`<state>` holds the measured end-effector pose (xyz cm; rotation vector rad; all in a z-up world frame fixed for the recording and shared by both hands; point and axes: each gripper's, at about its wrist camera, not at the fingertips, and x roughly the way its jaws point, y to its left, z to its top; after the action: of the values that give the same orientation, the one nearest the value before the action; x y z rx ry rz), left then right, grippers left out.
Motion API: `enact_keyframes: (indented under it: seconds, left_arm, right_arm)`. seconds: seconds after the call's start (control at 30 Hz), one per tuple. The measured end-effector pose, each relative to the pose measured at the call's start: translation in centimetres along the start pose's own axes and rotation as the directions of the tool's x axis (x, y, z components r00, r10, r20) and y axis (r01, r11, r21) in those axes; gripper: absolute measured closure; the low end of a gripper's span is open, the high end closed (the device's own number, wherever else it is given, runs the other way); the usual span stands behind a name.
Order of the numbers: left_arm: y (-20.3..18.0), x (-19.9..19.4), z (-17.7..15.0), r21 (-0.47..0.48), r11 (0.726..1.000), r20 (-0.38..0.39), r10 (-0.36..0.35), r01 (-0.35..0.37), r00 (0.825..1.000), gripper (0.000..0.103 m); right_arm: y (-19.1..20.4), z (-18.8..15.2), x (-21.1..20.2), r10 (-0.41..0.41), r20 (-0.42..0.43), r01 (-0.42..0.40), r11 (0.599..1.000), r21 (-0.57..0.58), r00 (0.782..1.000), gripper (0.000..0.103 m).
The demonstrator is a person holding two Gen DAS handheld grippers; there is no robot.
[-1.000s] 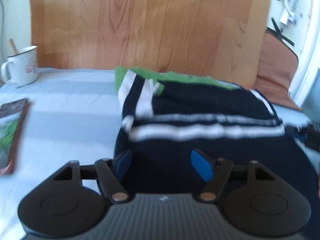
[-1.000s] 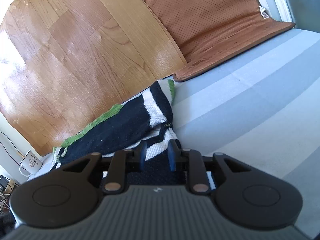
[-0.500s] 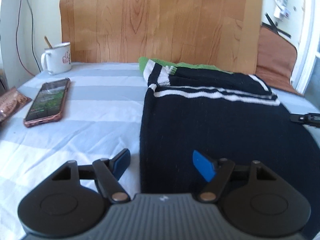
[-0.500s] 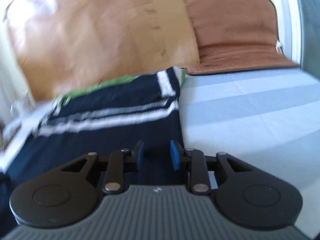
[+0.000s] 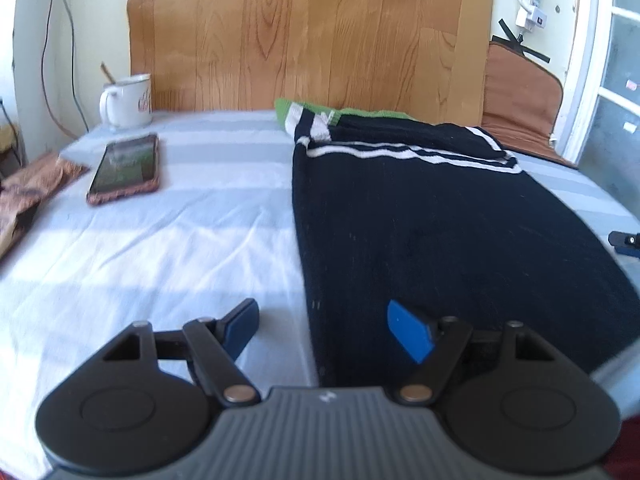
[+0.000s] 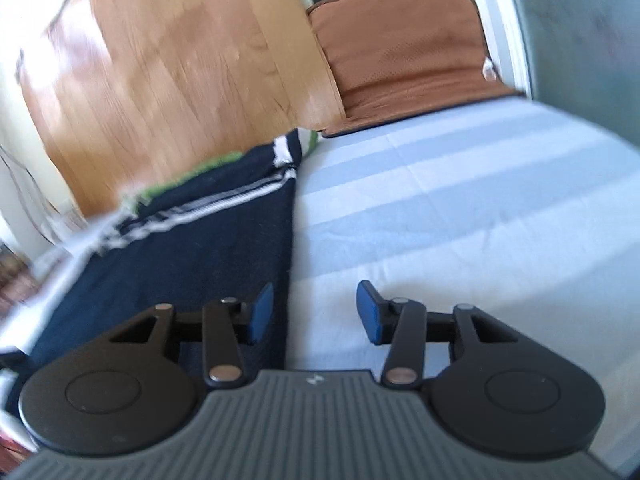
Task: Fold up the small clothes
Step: 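Grasp the sweater hem with the left gripper and fold it toward the collar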
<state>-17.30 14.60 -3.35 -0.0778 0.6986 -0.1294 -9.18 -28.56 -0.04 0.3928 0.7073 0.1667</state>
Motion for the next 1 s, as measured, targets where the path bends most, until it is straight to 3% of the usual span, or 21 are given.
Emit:
enact_keyframes:
  seconds: [0.17, 0.3, 0.37, 0.4, 0.43, 0.47, 0.5, 0.53, 0.57, 0.7, 0.87, 1.0]
  left_arm:
    - [1.8, -1.1, 0.0, -0.149, 0.978, -0.075, -0.160, 0.147, 0.984, 0.030]
    - [2.7, -1.1, -0.3, -0.263, 0.930, -0.107, -0.291, 0.255, 0.951, 0.031]
    - [2.8, -1.2, -0.6, -0.295, 0.915, -0.108, -0.318, 0.275, 0.942, 0.034]
    - [2.8, -1.3, -0.7, -0.302, 0.912, -0.108, -0.321, 0.277, 0.941, 0.039]
    - [2.6, -1.2, -0.8, -0.304, 0.913, -0.111, -0.318, 0.272, 0.942, 0.052]
    - [2.6, -1.1, -0.9, -0.306, 0.916, -0.117, -0.307, 0.259, 0.945, 0.062]
    - [2.6, -0.9, -0.9, -0.312, 0.919, -0.125, -0.290, 0.239, 0.949, 0.081]
    - [2.6, -0.7, -0.9, -0.324, 0.921, -0.134, -0.270, 0.216, 0.953, 0.094]
    - [2.8, -0.5, -0.9, -0.346, 0.914, -0.139, -0.273, 0.211, 0.952, 0.094]
    - [3.4, -0.9, -0.5, -0.386, 0.895, -0.099, -0.281, 0.223, 0.955, 0.094]
    - [5.2, -1.4, 1.8, -0.488, 0.814, 0.046, -0.337, 0.316, 0.940, 0.094]
    - [6.3, 0.6, 5.4, -0.546, 0.761, 0.116, -0.346, 0.351, 0.931, 0.094]
  right_arm:
    - [-3.0, -0.1, -2.1, 0.236, -0.096, -0.210, 0.951, 0.227, 0.967, 0.053]
    - [-3.0, -1.1, -2.9, 0.294, -0.173, -0.250, 0.939, 0.239, 0.940, 0.053]
    - [-2.5, -1.8, -2.9, 0.320, -0.210, -0.272, 0.935, 0.227, 0.924, 0.054]
    - [-2.2, -2.1, -2.8, 0.333, -0.208, -0.287, 0.932, 0.221, 0.920, 0.055]
    - [-2.0, -2.4, -2.8, 0.348, -0.210, -0.302, 0.927, 0.221, 0.914, 0.057]
    - [-1.8, -2.6, -2.6, 0.358, -0.212, -0.310, 0.923, 0.226, 0.909, 0.064]
    - [-1.6, -2.8, -2.1, 0.368, -0.224, -0.317, 0.920, 0.231, 0.903, 0.078]
    - [-1.4, -3.0, -1.7, 0.377, -0.241, -0.324, 0.917, 0.232, 0.895, 0.086]
    - [-1.4, -3.2, -1.5, 0.378, -0.254, -0.326, 0.918, 0.224, 0.890, 0.092]
    - [-1.3, -2.0, -2.2, 0.434, -0.170, -0.396, 0.893, 0.216, 0.885, 0.093]
    - [-1.2, 1.5, -1.6, 0.459, -0.017, -0.445, 0.869, 0.214, 0.888, 0.093]
    - [-1.0, 4.7, 1.8, 0.463, 0.041, -0.458, 0.856, 0.238, 0.886, 0.093]
